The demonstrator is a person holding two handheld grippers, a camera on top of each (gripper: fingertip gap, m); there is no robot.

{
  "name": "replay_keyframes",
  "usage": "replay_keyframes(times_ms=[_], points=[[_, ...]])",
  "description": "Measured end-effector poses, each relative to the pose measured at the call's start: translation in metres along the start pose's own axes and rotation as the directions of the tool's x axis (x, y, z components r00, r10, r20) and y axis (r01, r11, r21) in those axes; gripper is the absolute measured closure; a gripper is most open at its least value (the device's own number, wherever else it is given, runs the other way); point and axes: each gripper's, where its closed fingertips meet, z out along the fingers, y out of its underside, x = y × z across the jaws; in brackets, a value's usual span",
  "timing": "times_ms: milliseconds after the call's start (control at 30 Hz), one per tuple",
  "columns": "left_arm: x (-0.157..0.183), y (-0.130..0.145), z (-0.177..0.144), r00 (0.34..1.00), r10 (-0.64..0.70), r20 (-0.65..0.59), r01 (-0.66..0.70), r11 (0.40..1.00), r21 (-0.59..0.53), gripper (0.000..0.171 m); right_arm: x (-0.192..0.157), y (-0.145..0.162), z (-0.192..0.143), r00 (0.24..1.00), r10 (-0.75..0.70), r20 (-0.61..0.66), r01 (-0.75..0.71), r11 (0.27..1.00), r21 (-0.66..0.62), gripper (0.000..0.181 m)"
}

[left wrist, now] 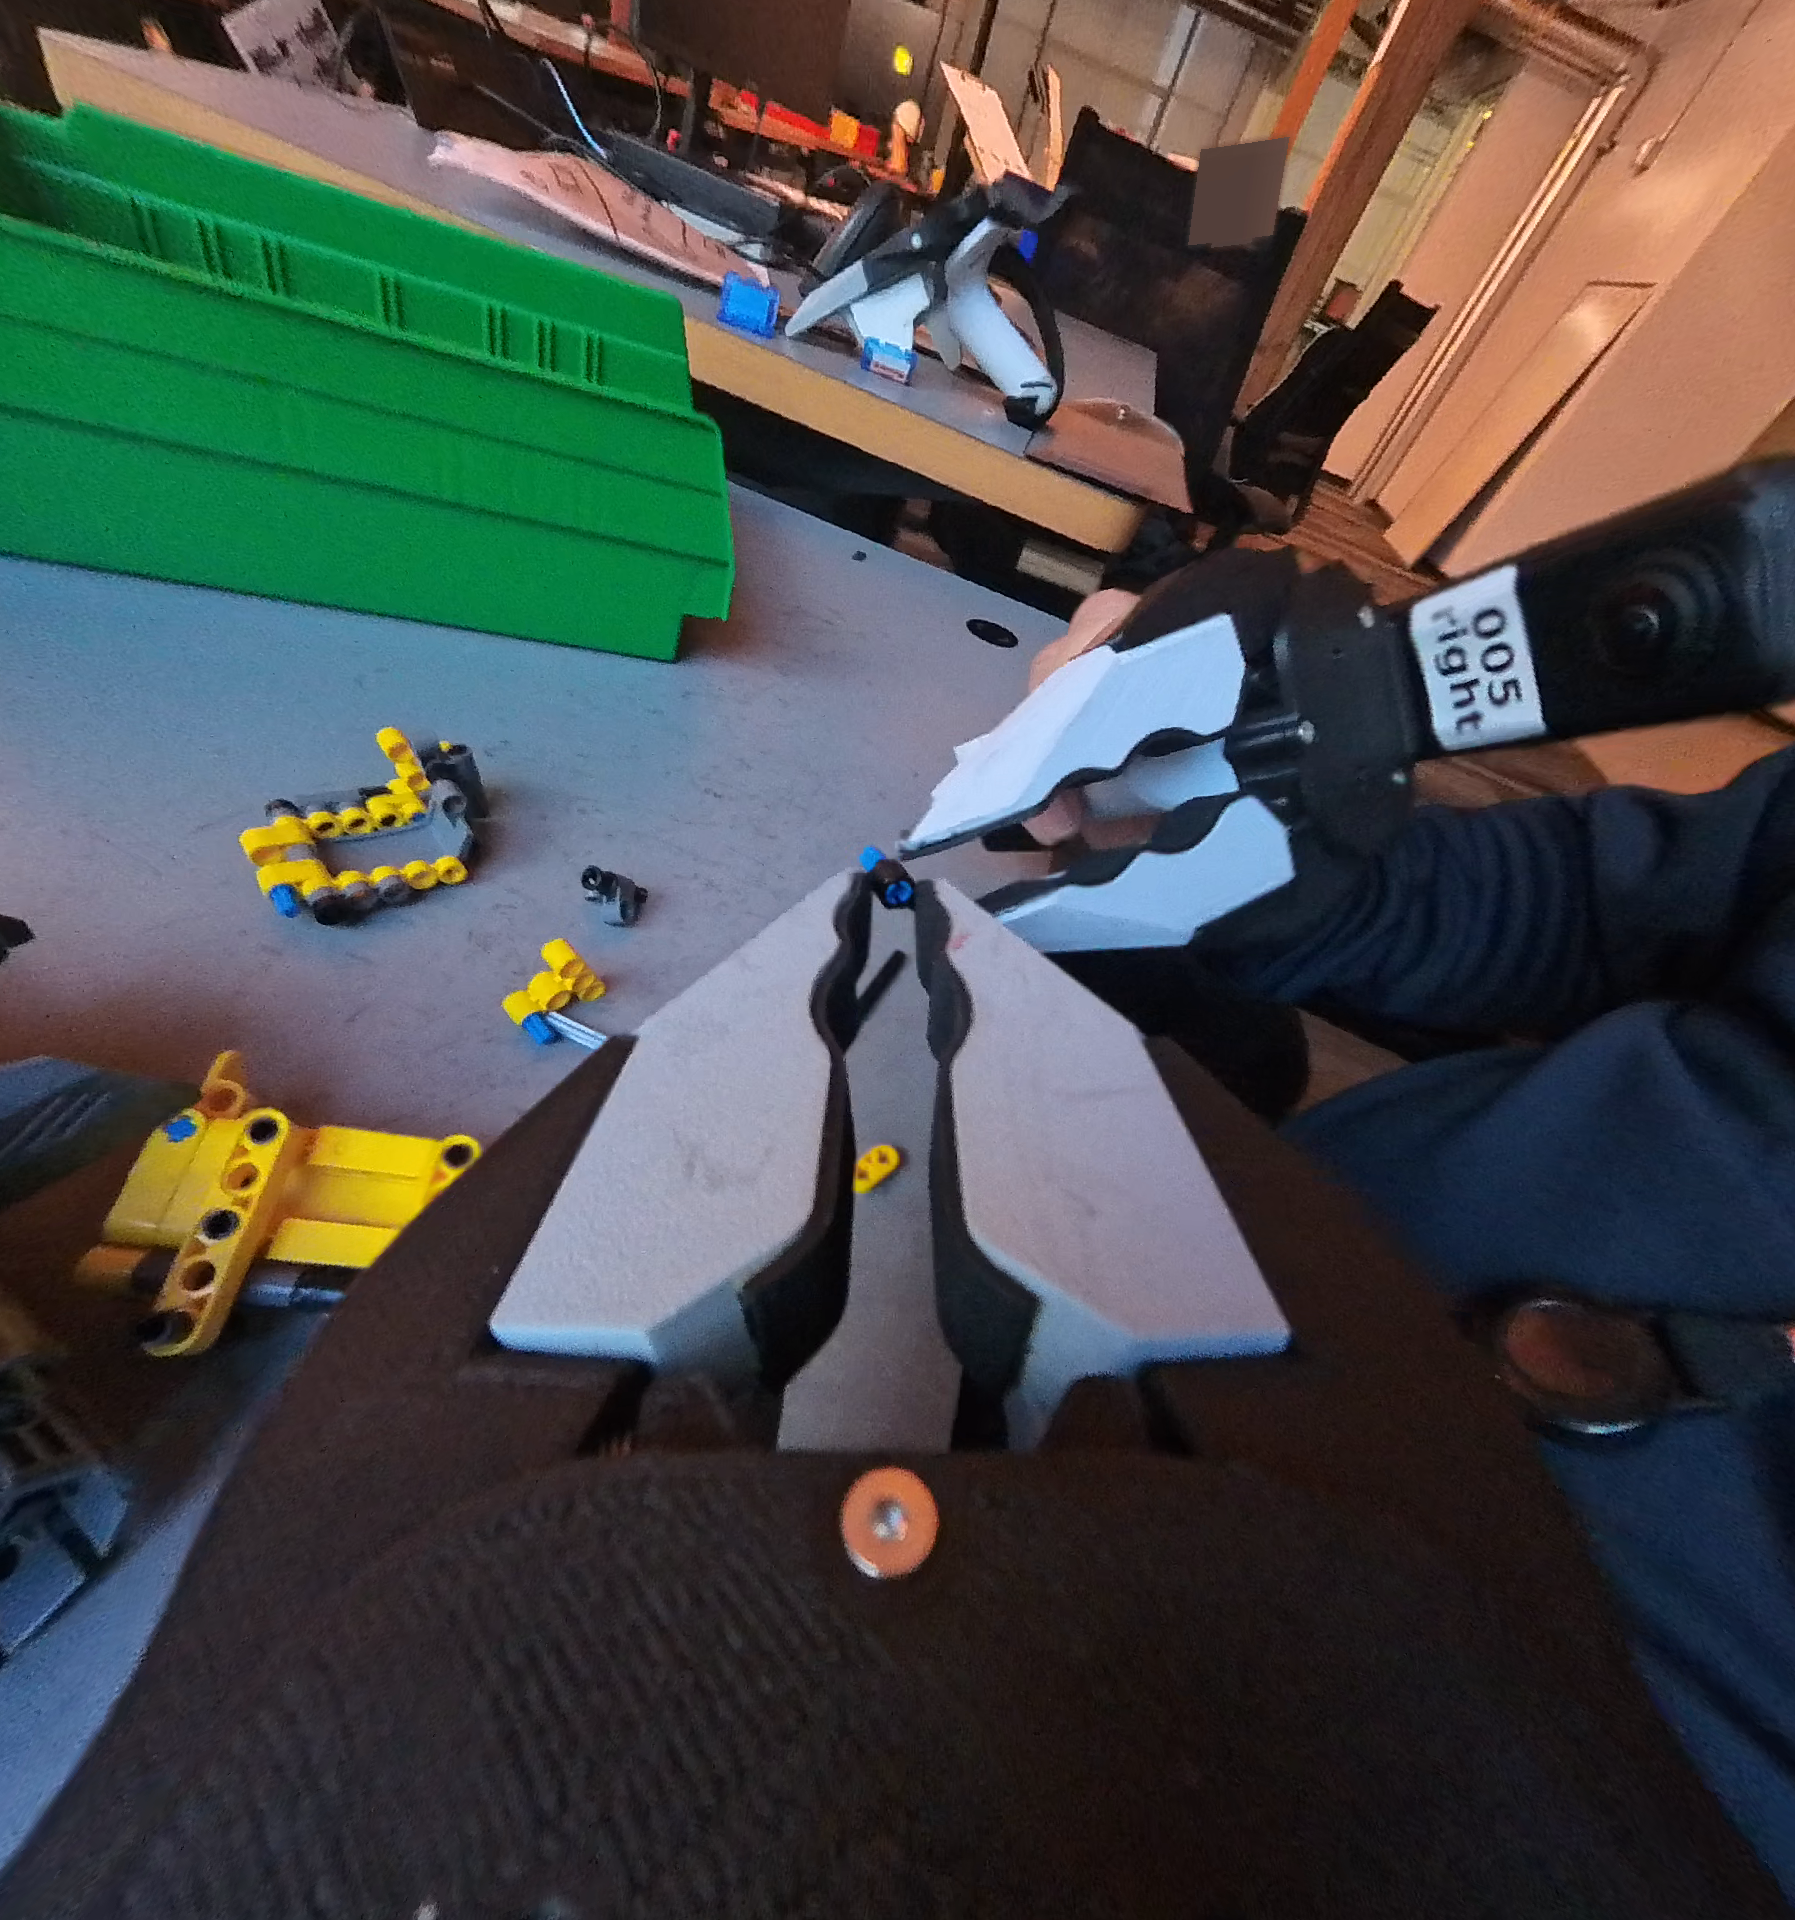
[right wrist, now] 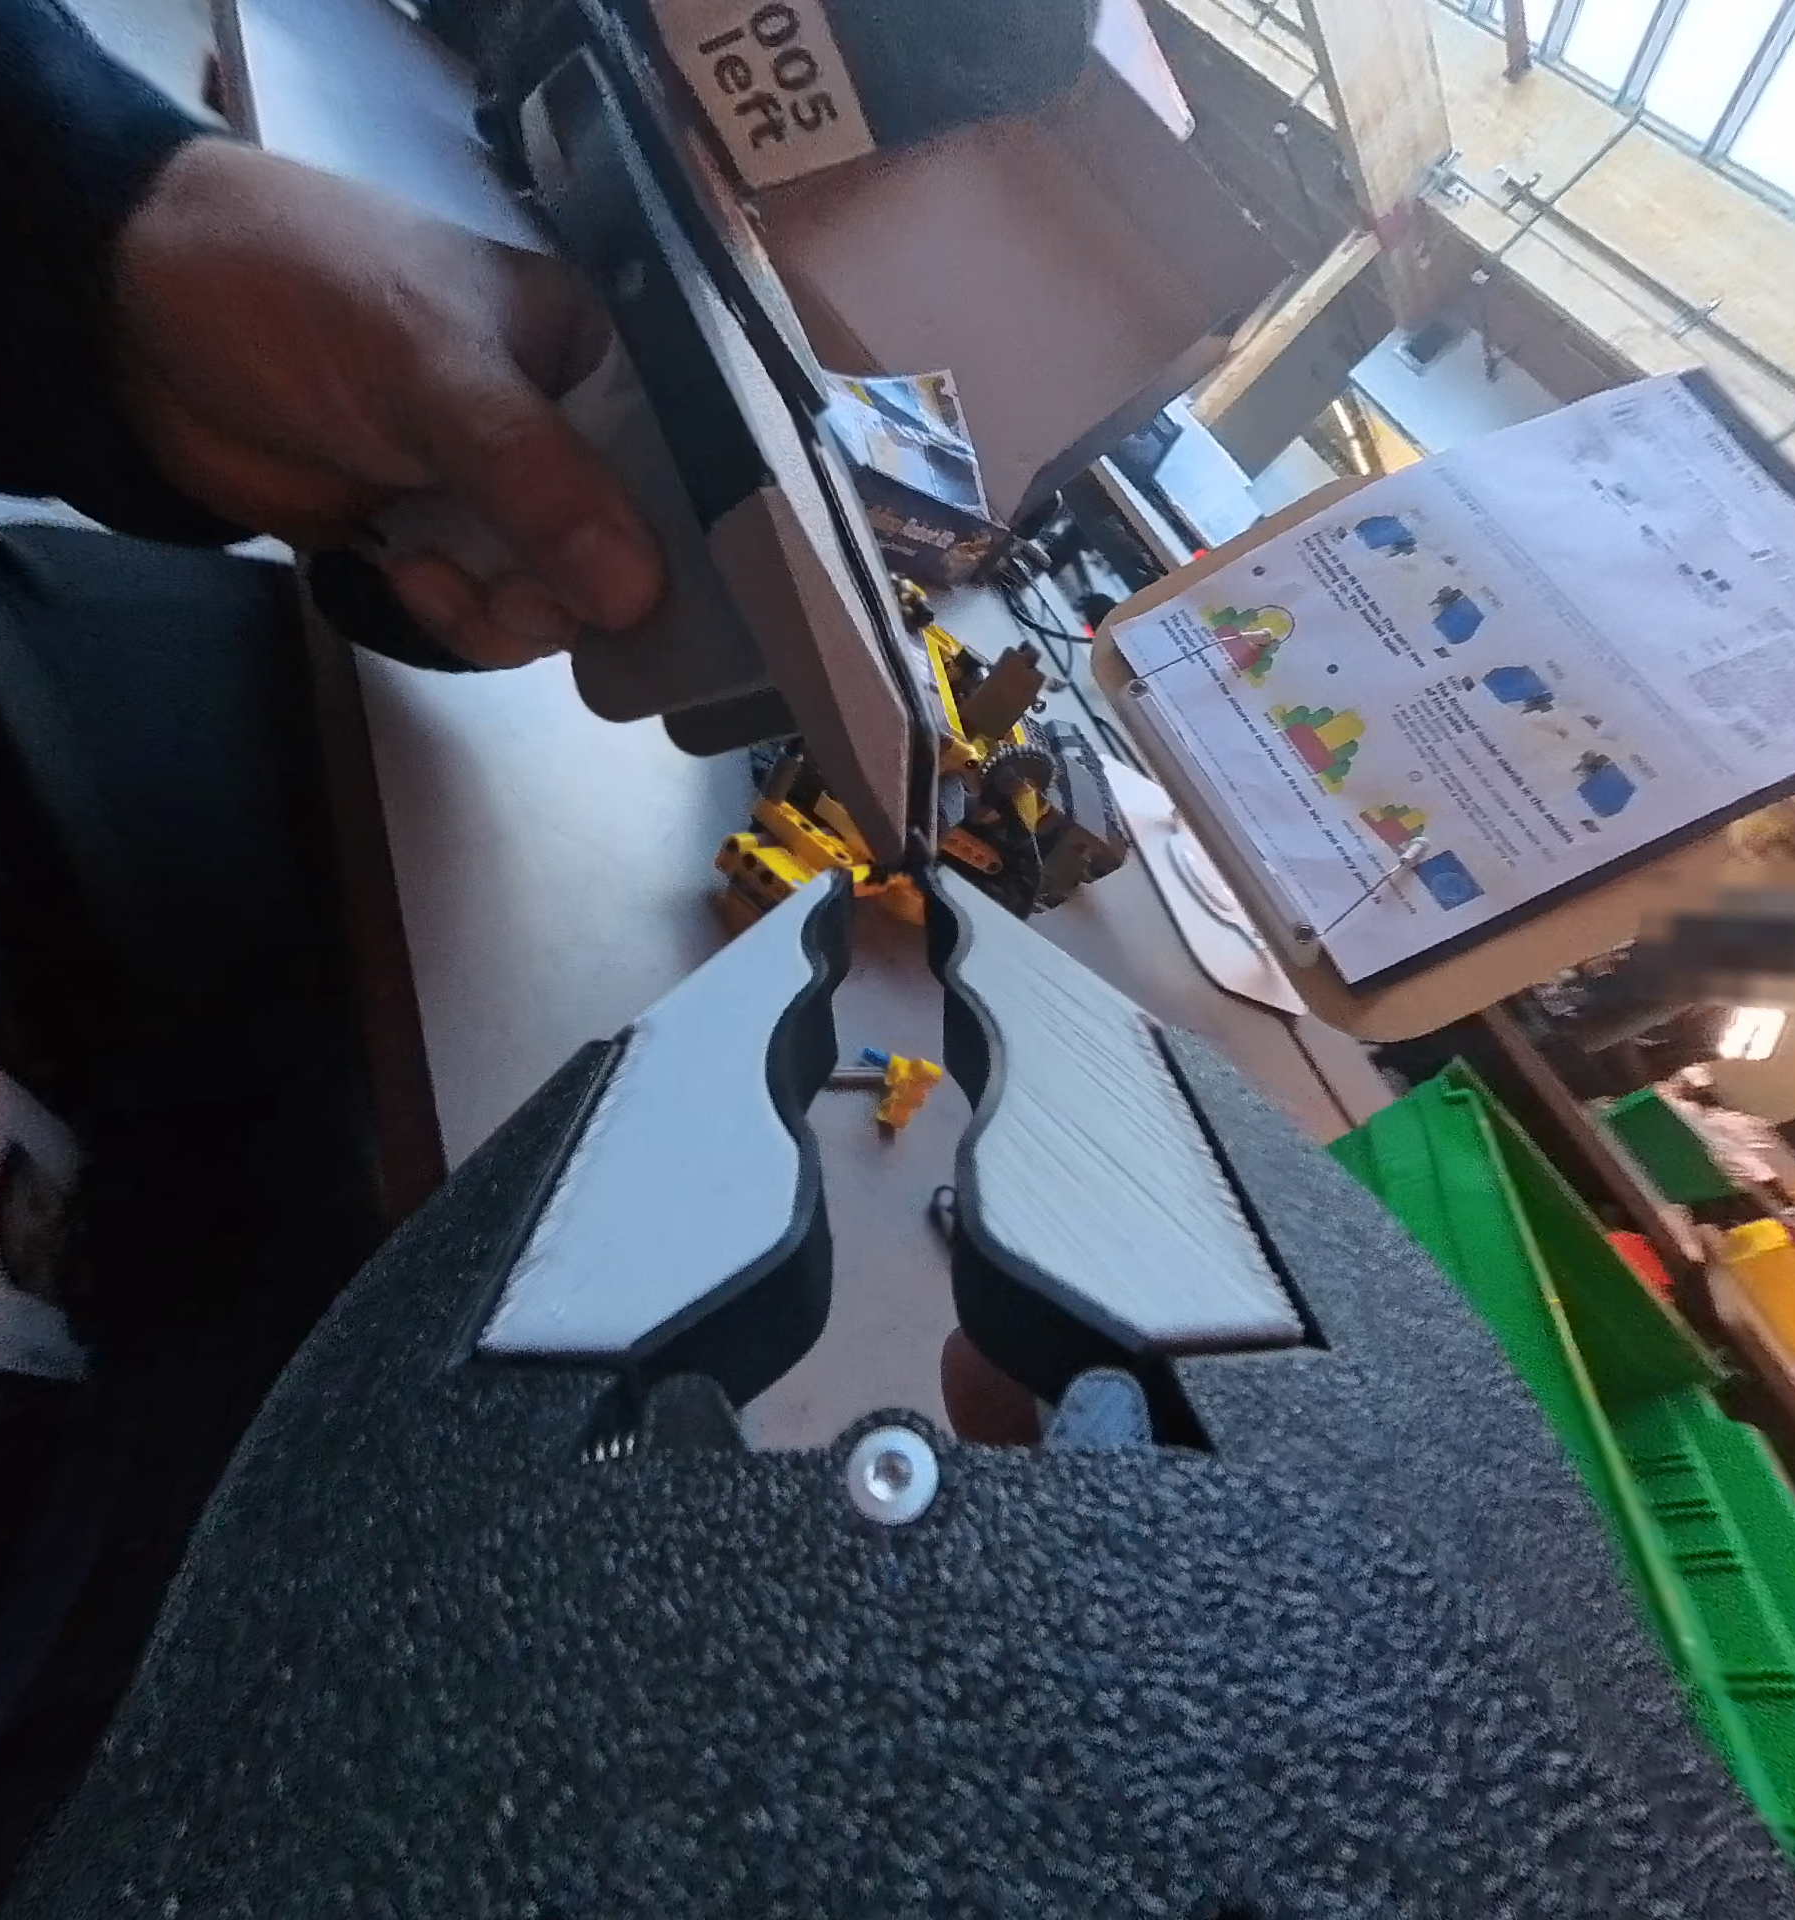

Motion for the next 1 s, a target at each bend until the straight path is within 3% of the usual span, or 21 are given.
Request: replay_keyframes(times_ms=[133, 233, 333, 467, 600, 667, 867, 1000], points=[[0.003, -0.01, -0.008, 0.998, 0.068, 0.006, -0.068, 0.996, 0.051, 0.165, 0.008, 0.002, -0.009, 0.981, 0.186, 0.045, -0.188, 0.982, 0.033, 0.171], [0.008, -0.016, -0.012, 0.995, 0.104, -0.003, -0.103, 0.989, 0.107, 0.166, 0.006, -0.003, -0.012, 0.899, 0.407, 0.165, -0.421, 0.905, 0.06, 0.176], [0.019, -0.017, -0.011, 0.975, 0.22, -0.013, -0.215, 0.963, 0.161, 0.165, 0.013, -0.016, -0.015, 0.712, 0.633, 0.305, -0.681, 0.728, 0.078, 0.173], [0.024, -0.015, -0.008, 0.94, 0.339, 0.02, -0.337, 0.921, 0.194, 0.165, 0.018, -0.024, -0.019, 0.419, 0.778, 0.467, -0.885, 0.465, 0.02, 0.162], [0.027, -0.023, -0.012, 0.905, 0.416, 0.086, -0.424, 0.877, 0.226, 0.165, 0.024, -0.029, -0.022, 0.181, 0.811, 0.556, -0.972, 0.232, -0.023, 0.169], [0.028, -0.027, -0.014, 0.884, 0.449, 0.133, -0.468, 0.851, 0.239, 0.166, 0.024, -0.032, -0.02, 0.09, 0.811, 0.579, -0.986, 0.154, -0.062, 0.17], [0.027, -0.029, -0.012, 0.834, 0.502, 0.23, -0.546, 0.811, 0.211, 0.166, 0.02, -0.043, -0.013, -0.026, 0.785, 0.619, -0.991, 0.059, -0.117, 0.175], [0.019, -0.029, -0.011, 0.831, 0.475, 0.29, -0.536, 0.824, 0.186, 0.165, 0.023, -0.039, -0.007, -0.049, 0.797, 0.602, -0.994, 0.022, -0.11, 0.179]])
